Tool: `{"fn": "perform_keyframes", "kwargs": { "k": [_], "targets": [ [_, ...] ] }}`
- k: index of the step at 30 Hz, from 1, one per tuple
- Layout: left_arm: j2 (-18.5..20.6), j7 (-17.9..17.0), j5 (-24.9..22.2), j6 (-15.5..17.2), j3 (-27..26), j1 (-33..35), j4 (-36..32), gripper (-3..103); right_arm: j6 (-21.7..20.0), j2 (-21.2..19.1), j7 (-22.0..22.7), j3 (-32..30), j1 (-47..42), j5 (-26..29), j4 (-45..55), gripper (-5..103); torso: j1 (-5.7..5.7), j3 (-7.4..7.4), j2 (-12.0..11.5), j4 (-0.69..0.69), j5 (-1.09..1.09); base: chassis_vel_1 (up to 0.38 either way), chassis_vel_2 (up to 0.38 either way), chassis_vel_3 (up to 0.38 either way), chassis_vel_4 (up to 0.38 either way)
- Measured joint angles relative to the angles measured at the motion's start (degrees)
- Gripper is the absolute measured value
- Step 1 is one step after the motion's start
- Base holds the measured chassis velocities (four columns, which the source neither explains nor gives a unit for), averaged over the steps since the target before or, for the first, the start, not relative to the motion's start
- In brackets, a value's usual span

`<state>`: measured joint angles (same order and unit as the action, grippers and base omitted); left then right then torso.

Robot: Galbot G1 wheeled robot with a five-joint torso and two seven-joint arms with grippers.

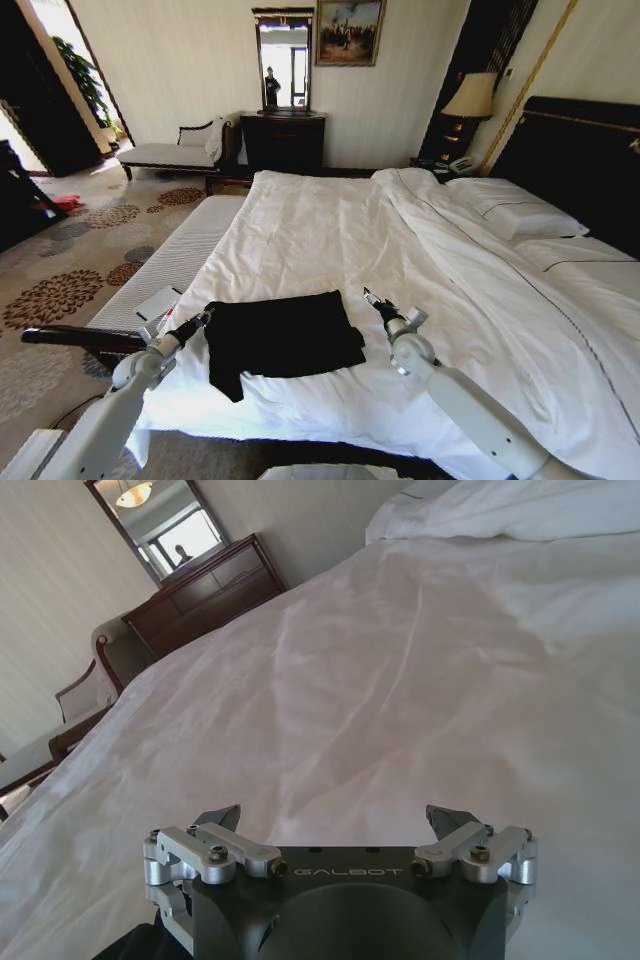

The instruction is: Fold the clothes on the bed.

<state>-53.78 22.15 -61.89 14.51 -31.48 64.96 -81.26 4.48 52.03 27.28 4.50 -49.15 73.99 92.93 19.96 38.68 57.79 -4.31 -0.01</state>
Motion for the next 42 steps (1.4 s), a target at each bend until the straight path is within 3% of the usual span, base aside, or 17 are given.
{"fn": "perform_keyframes", "kwargs": {
  "k": [5, 14, 18, 31, 33, 35, 41, 42],
  "targets": [
    [0.0, -0.1, 0.3, -0.4, 0.0, -0.9, 1.4, 2, 0.3, 0.5, -5.3, 4.0, 3.5, 1.3, -3.3, 100, 0.0, 0.0, 0.0, 0.0, 0.0, 0.0, 0.0, 0.0, 0.0],
    [0.1, -0.1, 0.7, -0.6, 1.0, -3.1, 3.7, 2, 2.6, 2.5, -21.1, 12.1, 8.7, 5.1, -8.5, 100, 0.0, 0.0, 0.0, 0.0, 0.0, 0.0, 0.0, 0.0, 0.0],
    [0.4, -0.1, 0.7, -0.7, 1.3, -3.5, 3.7, 2, 2.7, 3.2, -23.2, 14.5, 9.8, 5.5, -9.5, 100, 0.0, 0.0, 0.0, 0.01, 0.0, 0.0, 0.0, 0.0, 0.0],
    [1.7, 0.0, 0.5, -1.1, 1.8, -4.3, 3.5, 2, 1.6, 5.9, -21.9, 18.1, 11.4, 5.6, -11.8, 101, 0.0, 0.0, 0.0, 0.0, 0.0, 0.0, 0.0, 0.0, 0.0],
    [1.7, 0.0, 0.6, -1.3, 1.8, -4.3, 3.0, 2, 1.6, 6.9, -21.6, 18.4, 11.9, 5.5, -12.7, 91, 0.0, 0.0, 0.0, 0.0, 0.01, 0.0, 0.0, 0.0, 0.0],
    [1.7, 0.0, 0.6, -1.3, 1.8, -4.3, 3.0, 2, 1.6, 7.1, -21.5, 18.4, 12.0, 5.5, -13.0, 91, 0.0, 0.0, 0.0, 0.0, 0.01, 0.0, 0.0, 0.0, 0.0],
    [1.6, 0.4, 1.3, -1.9, 1.8, -4.2, 2.9, 2, 2.2, 8.8, -20.2, 18.2, 12.6, 5.0, -14.5, 64, 0.0, 0.0, 0.0, 0.01, 0.0, 0.0, 0.0, 0.0, 0.0],
    [1.6, 0.4, 1.3, -1.9, 1.8, -4.2, 2.9, 2, 2.2, 8.8, -20.2, 18.2, 12.6, 5.0, -14.5, 64, 0.0, 0.0, 0.0, 0.01, 0.0, 0.0, 0.0, 0.0, 0.0]
  ]
}}
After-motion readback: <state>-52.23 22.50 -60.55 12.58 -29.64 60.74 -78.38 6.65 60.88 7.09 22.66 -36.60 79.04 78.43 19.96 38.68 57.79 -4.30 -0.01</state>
